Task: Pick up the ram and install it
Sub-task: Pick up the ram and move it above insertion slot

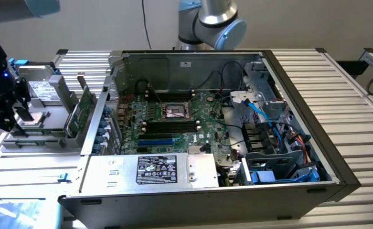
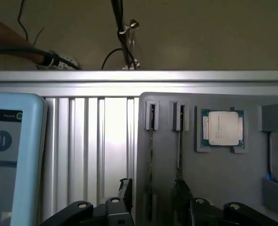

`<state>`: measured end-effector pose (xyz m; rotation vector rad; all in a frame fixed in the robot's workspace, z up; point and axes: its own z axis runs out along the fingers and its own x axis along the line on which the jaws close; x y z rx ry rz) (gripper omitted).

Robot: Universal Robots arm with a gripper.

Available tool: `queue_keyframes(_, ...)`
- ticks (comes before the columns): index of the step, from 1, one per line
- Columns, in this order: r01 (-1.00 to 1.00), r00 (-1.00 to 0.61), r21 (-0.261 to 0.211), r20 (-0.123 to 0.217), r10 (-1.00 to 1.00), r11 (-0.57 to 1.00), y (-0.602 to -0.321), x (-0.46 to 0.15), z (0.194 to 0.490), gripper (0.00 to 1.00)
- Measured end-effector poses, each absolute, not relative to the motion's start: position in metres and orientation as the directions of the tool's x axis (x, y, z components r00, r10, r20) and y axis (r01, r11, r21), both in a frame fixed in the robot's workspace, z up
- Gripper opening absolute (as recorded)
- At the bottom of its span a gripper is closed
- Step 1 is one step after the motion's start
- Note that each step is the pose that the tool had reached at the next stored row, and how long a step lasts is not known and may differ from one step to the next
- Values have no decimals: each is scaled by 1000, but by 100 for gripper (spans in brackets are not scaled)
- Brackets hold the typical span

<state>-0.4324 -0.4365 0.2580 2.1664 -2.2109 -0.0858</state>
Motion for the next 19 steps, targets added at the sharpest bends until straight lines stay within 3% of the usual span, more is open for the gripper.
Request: queue_keyframes(19,-997,-21,71,-7,-1000,20,-437,-431,223,49)
